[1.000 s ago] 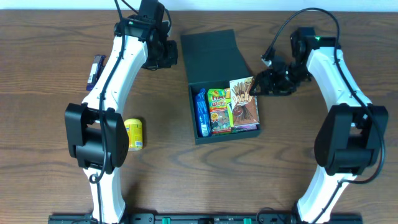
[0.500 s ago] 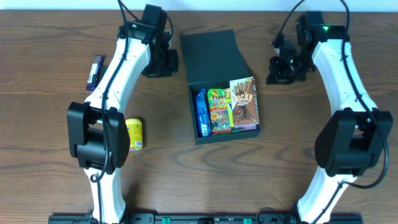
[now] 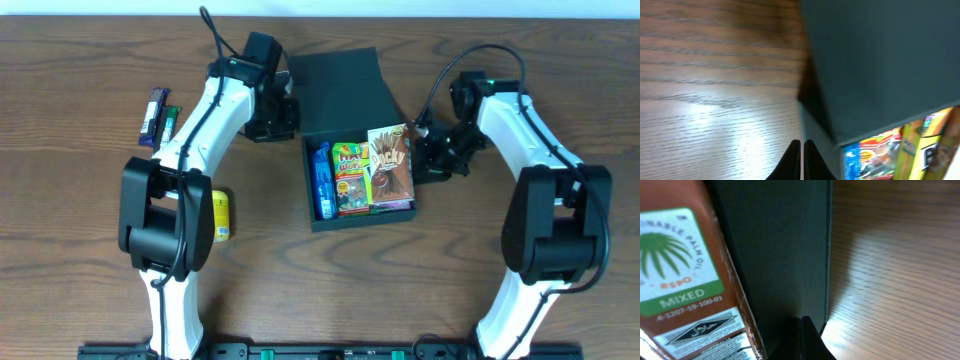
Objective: Pack container
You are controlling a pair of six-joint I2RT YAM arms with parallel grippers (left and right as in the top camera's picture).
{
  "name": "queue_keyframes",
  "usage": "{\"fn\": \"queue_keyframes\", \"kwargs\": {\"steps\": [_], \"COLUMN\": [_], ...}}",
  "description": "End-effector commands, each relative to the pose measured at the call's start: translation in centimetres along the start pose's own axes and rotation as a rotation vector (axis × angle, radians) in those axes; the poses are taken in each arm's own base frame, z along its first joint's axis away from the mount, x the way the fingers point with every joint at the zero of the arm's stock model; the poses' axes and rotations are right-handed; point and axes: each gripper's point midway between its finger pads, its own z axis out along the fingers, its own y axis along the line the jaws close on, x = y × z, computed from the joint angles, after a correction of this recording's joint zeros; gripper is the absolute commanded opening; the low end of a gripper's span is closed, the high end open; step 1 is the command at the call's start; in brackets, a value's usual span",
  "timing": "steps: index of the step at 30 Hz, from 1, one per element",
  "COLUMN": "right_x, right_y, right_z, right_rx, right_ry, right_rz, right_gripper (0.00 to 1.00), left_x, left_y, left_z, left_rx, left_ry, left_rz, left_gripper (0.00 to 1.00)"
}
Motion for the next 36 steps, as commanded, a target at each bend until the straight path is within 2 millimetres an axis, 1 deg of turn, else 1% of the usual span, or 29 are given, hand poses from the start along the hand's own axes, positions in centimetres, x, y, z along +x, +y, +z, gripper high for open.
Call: {"fn": "queue_keyframes", "kwargs": {"steps": [1,5,9,13,19,21,23,26,28,30,32,33,34,35,36], "right_x": [0.4,0.5,0.5,0.5,0.1,-0.4,-1.1,-2.2,-2.6,-2.9,-3.0,-3.0,-3.0,-3.1,-3.2], "right_y": [2.2,3.0,3.1,2.1,1.7,1.6,1.7,2.2,2.6,3.7,4.9,5.5,6.6,7.8,8.5], "right_z": [0.3,0.8,0.9,0.8,0.5,-0.1,-1.2,-4.1,-5.7,-7.4,-8.6,-9.0,-9.3,-9.4,-9.0], "right_rx": [-0.040,-0.035,-0.033,0.019,0.043,0.044,0.048,0.109,0.135,0.133,0.122,0.108,0.079,0.052,0.050], "right_ry": [0.004,0.011,0.014,0.014,-0.002,-0.022,-0.056,-0.149,-0.204,-0.269,-0.320,-0.335,-0.355,-0.368,-0.368], "right_rz": [-0.033,-0.060,-0.065,-0.062,-0.064,-0.063,-0.069,-0.092,-0.116,-0.149,-0.185,-0.207,-0.251,-0.287,-0.309], "right_gripper": [0.01,0.02,0.02,0.02,0.02,0.01,0.01,0.02,0.01,0.02,0.01,0.02,0.02,0.02,0.02], "left_x": [0.7,0.6,0.6,0.7,0.6,0.5,0.6,0.8,0.7,0.3,-0.4,-0.7,-1.1,-1.5,-1.8], "left_y": [-0.3,-0.4,-0.4,-0.4,-0.3,0.2,1.0,1.8,2.2,2.7,3.2,3.4,3.6,3.9,4.2], "left_z": [0.8,0.8,0.8,0.8,0.8,0.7,0.5,0.1,-0.4,-1.3,-2.5,-3.0,-3.6,-4.1,-4.5], "left_rx": [0.010,0.010,0.010,0.010,0.005,-0.014,-0.049,-0.059,-0.060,-0.057,-0.052,-0.049,-0.046,-0.043,-0.041], "left_ry": [0.026,0.025,0.024,0.026,0.025,0.021,0.023,0.037,0.034,0.013,-0.020,-0.037,-0.058,-0.079,-0.092], "left_rz": [-0.008,-0.008,-0.008,-0.008,-0.005,0.001,-0.008,-0.023,-0.036,-0.050,-0.061,-0.066,-0.071,-0.077,-0.084], "left_gripper": [0.06,0.05,0.06,0.06,0.06,0.06,0.05,0.05,0.06,0.05,0.06,0.06,0.06,0.05,0.06]}}
